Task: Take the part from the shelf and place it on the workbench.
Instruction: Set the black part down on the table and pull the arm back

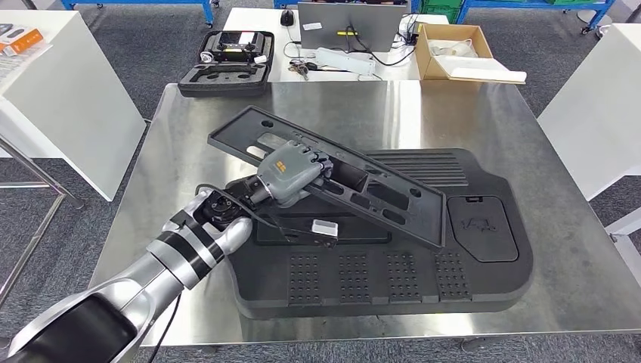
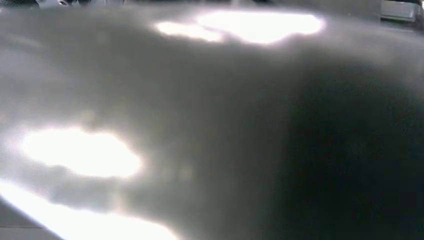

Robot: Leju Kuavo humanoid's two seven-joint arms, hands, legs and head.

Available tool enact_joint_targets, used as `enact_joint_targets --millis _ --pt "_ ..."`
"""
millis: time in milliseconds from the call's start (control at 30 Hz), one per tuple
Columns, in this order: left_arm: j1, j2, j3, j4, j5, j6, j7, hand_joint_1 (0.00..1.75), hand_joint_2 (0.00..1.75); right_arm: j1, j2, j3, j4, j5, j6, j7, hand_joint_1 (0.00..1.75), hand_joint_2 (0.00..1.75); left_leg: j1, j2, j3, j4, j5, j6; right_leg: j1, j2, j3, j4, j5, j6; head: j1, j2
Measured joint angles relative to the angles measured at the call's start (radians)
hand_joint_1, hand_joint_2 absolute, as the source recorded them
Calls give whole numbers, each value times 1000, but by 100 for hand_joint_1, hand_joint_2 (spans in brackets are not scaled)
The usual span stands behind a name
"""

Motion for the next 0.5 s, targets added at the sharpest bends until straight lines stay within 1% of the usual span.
enact_joint_targets --millis 233,500 --pt "-15 -9 -28 30 -1 -43 2 175 175 0 -1 -5 0 -3 4 -2 0 0 0 0 0 0 0 0 0 0 0 0 0 0 0 0" --pt "-54 -15 -65 64 5 -180 0 175 175 1 -2 -14 0 -8 8 -3 0 0 0 0 0 0 0 0 0 0 0 0 0 0 0 0"
